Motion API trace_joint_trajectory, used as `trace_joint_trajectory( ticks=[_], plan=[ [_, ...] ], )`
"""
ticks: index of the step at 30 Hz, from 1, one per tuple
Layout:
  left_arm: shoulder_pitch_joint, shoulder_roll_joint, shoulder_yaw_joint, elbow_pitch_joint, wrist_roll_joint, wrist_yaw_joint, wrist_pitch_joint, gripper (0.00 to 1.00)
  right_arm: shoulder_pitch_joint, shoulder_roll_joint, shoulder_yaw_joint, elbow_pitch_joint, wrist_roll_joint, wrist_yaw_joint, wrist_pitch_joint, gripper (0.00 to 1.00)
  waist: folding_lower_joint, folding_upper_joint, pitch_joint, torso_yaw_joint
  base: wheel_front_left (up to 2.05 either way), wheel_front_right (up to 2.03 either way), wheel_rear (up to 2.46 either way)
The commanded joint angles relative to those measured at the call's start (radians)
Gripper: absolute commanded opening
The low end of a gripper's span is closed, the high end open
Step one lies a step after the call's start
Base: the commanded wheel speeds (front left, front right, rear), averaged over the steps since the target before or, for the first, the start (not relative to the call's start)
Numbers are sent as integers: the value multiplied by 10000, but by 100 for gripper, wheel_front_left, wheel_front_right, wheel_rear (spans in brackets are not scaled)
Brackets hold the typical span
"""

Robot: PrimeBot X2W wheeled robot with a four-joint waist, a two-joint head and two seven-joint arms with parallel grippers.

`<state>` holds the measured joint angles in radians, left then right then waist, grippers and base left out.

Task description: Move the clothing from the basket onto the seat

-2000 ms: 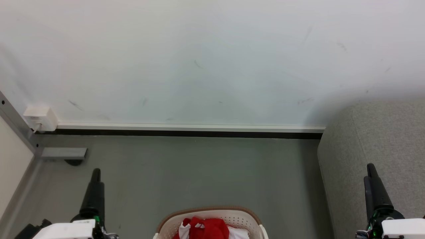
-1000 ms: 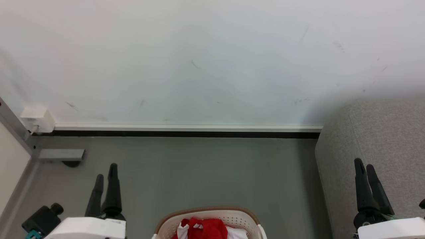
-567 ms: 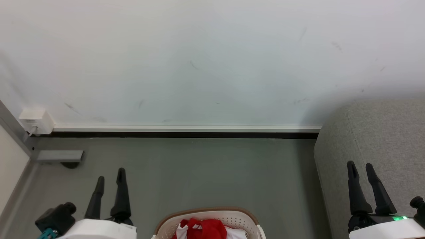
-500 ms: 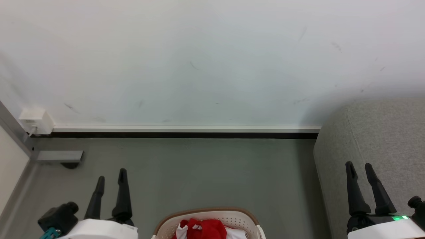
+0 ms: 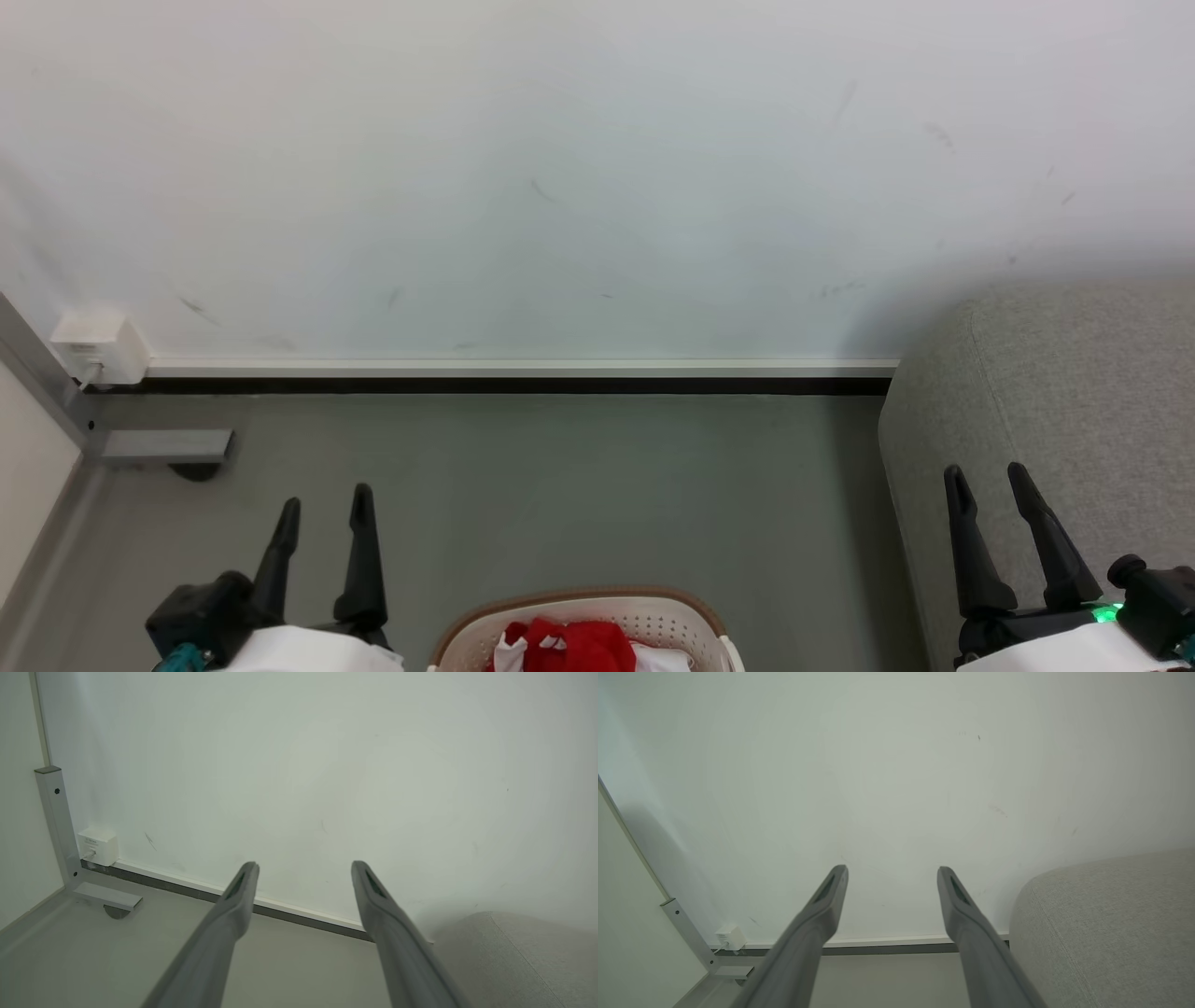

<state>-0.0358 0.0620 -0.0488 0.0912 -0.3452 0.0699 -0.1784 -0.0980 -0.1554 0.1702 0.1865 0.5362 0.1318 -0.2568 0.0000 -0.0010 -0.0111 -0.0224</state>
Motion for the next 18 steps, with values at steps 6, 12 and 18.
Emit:
trace_joint_trajectory(
  ticks=[6,12,18],
  plan=[
    [27,133,-108,-37,693,80,-197,100,14,89,-86,83,-750,-15,-62,100,0,0,-5,4,0,0,0],
    [43,145,-188,24,1147,118,-334,100,-18,159,-64,159,-1212,-16,-65,100,0,0,-15,-7,0,0,0],
    [58,144,-253,68,1607,164,-473,100,-17,246,-90,170,-1750,-17,-68,100,0,0,-25,-28,0,0,0]
  ],
)
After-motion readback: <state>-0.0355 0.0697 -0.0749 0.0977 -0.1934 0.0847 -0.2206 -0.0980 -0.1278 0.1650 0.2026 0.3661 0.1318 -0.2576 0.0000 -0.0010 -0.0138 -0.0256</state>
